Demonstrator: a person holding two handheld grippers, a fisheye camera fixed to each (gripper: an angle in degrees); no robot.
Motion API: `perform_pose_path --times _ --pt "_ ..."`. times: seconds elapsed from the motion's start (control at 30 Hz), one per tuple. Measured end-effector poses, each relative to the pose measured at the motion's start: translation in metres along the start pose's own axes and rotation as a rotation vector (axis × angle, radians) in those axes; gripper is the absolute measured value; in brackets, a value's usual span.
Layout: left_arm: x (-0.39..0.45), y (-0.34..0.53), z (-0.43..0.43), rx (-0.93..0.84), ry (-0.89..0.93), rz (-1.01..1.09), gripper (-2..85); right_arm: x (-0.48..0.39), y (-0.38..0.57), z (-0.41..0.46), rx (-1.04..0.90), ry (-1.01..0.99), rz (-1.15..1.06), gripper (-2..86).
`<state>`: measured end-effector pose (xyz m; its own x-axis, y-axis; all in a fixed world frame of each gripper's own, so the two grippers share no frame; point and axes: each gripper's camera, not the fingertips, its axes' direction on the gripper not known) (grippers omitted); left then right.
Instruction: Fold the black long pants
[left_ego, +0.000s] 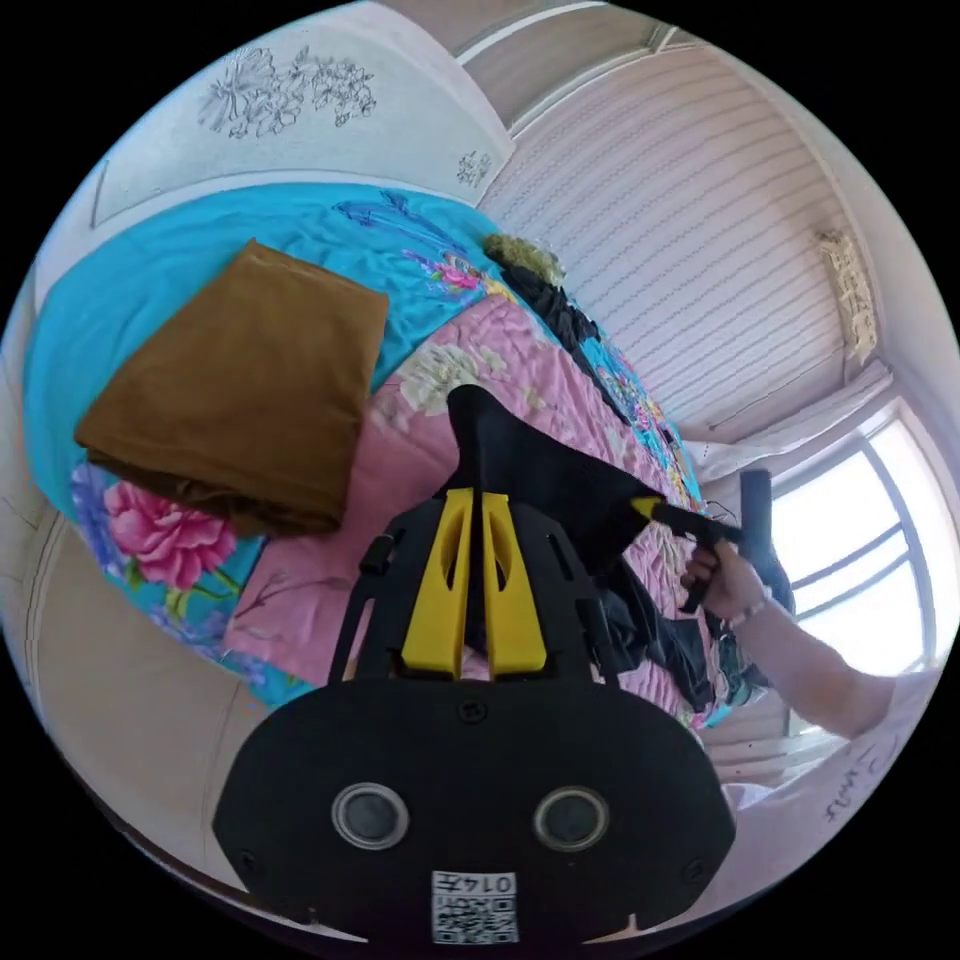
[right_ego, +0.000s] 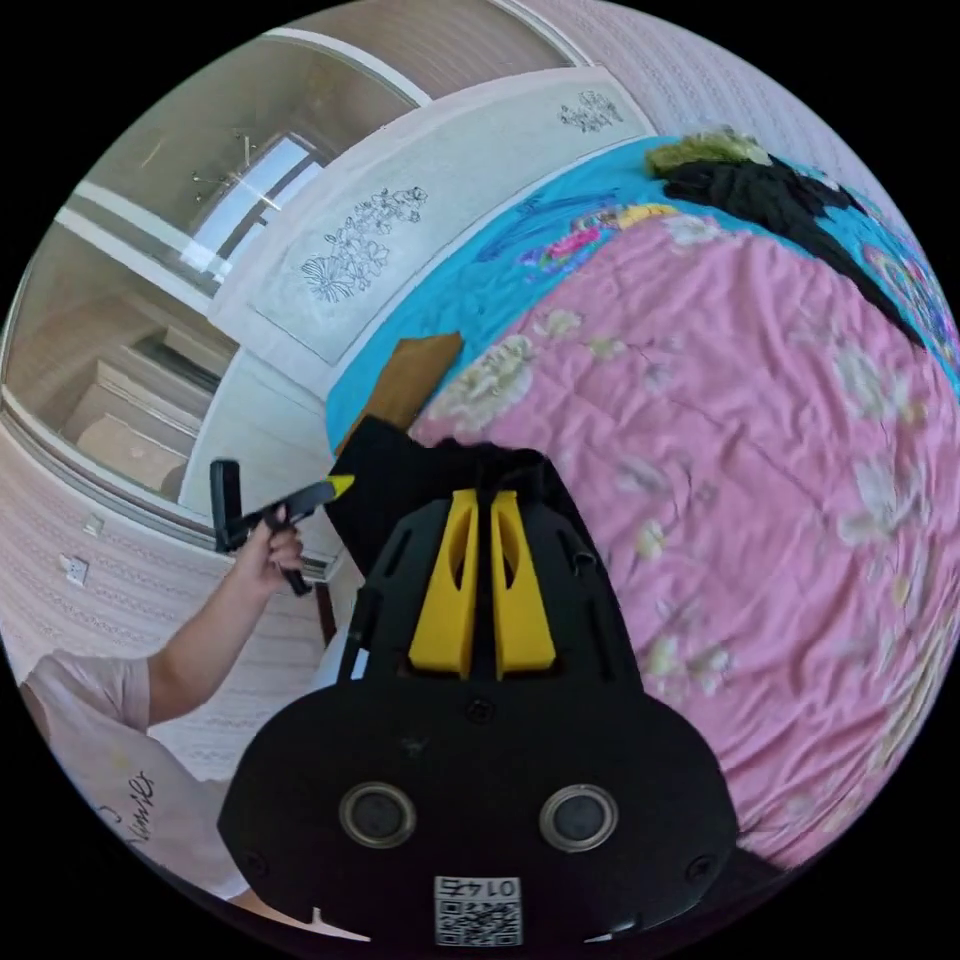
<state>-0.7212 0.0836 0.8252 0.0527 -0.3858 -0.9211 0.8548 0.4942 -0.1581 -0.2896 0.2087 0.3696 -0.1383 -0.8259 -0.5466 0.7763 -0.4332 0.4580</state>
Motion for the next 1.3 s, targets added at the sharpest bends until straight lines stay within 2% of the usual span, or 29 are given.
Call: perform_pose_path --times 0.13,0.2,0.3,0.37,0.43,0.53,0.63,0.67,0.73,0.8,0.9,1.03,1.1,1.3 --pt "0.017 0.04 -0.055 0.172 -0.09 0.046 -0.9 -0.063 -0.079 0.009 -0.083 -0.029 -0.248 3.6" --pt "0.021 0.066 -0.068 0.233 -0.215 -0.019 -0.7 -0.108 -0.11 0.017 -0.076 -0.055 -0.318 7.7" --pt "0.013 0.093 -0.055 0.221 -0.308 -0.095 0.4 -0.134 -0.115 0.015 -0.112 -0.061 -0.349 11.2" --pt "0.009 0.105 -0.051 0.198 -0.299 -0.147 0.6 -0.133 -0.094 -0.005 -0.097 -0.023 -0.386 11.1" --pt "0.019 0.119 -0.056 0.244 -0.335 -0.1 1.1 -0.12 -0.055 -0.038 -0.061 0.013 -0.413 10.7" --pt "0.056 0.146 -0.067 0.363 -0.482 0.128 4.5 -0.077 0.054 -0.103 -0.036 0.105 -0.407 8.2" --pt "0.102 0.164 -0.066 0.31 -0.51 0.367 6.4 -0.029 0.194 -0.169 -0.042 0.258 -0.247 4.0" --pt "0.123 0.172 -0.061 0.289 -0.497 0.464 6.6 -0.014 0.249 -0.195 -0.054 0.307 -0.133 2.9" --pt "0.155 0.185 -0.051 0.288 -0.428 0.588 8.5 0.001 0.329 -0.233 -0.049 0.373 0.049 2.6" --pt "0.194 0.193 -0.029 0.229 -0.282 0.667 12.0 0.009 0.421 -0.274 -0.043 0.417 0.245 4.4" --pt "0.239 0.203 0.01 0.145 -0.173 0.762 12.7 0.016 0.511 -0.313 0.037 0.407 0.46 7.2" --pt "0.299 0.215 0.063 -0.013 -0.148 0.894 10.0 0.027 0.565 -0.339 0.072 0.455 0.582 9.9" --pt "0.334 0.222 0.095 -0.089 -0.214 0.915 7.6 0.04 0.58 -0.351 0.048 0.516 0.63 11.6" --pt "0.387 0.228 0.15 -0.081 -0.275 0.953 7.9 0.081 0.613 -0.389 0.176 0.575 0.845 13.9"
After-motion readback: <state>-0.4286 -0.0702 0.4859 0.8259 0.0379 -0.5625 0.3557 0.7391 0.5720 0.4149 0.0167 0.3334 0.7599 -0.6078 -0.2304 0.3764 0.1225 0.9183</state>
